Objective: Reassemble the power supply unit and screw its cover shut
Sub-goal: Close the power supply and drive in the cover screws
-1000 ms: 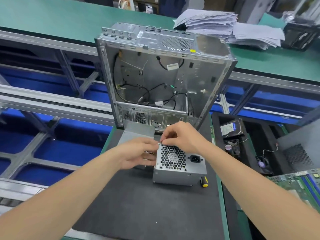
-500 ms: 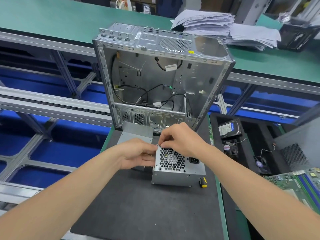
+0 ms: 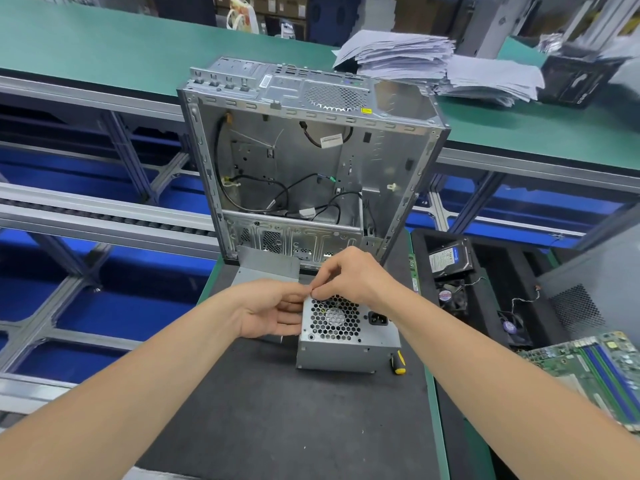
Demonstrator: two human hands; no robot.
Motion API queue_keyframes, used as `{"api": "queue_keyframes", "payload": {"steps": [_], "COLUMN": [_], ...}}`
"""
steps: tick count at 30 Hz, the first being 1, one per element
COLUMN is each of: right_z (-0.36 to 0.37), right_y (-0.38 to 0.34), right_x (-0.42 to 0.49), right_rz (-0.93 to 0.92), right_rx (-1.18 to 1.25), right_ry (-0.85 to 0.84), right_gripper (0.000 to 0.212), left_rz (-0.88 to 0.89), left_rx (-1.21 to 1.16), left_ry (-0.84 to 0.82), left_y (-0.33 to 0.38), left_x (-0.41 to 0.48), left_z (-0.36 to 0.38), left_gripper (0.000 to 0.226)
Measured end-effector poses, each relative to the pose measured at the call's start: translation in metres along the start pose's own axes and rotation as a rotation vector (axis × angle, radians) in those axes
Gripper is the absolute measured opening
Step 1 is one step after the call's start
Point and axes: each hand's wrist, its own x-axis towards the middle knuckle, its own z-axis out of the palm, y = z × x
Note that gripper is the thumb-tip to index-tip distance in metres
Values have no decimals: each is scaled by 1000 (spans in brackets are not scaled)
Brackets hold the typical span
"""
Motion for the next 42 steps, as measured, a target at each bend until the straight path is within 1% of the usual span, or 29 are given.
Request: {"api": "queue_keyframes", "payload": {"steps": [4, 8, 11, 13, 15, 17, 19, 21, 23, 25, 27, 29, 32, 35, 39, 42], "right_z": [-3, -8, -13, -14, -13, -12, -10, -4, 2, 8, 10, 6, -9, -28, -40, -40], "right_y": [6, 18, 41, 63, 85, 103, 117, 126, 130, 133, 136, 138, 132, 114, 73, 42], "right_x": [-1, -2, -4, -7, -12, -19, -26, -33, -38, -40, -41, -40, -40, -40, -43, -48], "right_rz": [-3, 3, 53, 138, 252, 361, 418, 453, 475, 455, 422, 369, 239, 61, -84, -170], "right_rx": [19, 26, 104, 130, 102, 98, 61, -70, -188, -323, -384, -274, -97, -18, 163, 305], "right_ry": [20, 48, 229, 375, 450, 428, 354, 199, 20, -72, -29, 87, 273, 392, 474, 441], "right_gripper": [13, 14, 14, 12, 12, 15, 21, 23, 15, 11, 15, 13, 8, 15, 15, 21], "left_rz": [18, 17, 25, 34, 44, 49, 47, 44, 39, 30, 22, 17, 11, 0, -12, -21], "left_rx": [60, 76, 120, 151, 162, 156, 146, 132, 95, 52, 13, -10, -19, -29, -35, -64], "left_ry": [7, 4, 21, 48, 75, 96, 103, 97, 84, 78, 82, 85, 95, 99, 92, 93], "left_y": [-1, 1, 3, 4, 4, 4, 3, 2, 1, -2, -4, -4, -3, -2, -2, -3], "left_x": [0, 2, 4, 5, 6, 7, 7, 6, 5, 4, 3, 3, 2, 0, -3, -4], "left_z": [4, 4, 5, 6, 8, 10, 11, 10, 8, 8, 7, 7, 8, 9, 9, 9], "left_gripper": [40, 41, 35, 29, 26, 24, 26, 30, 32, 33, 33, 32, 22, 22, 24, 14]}}
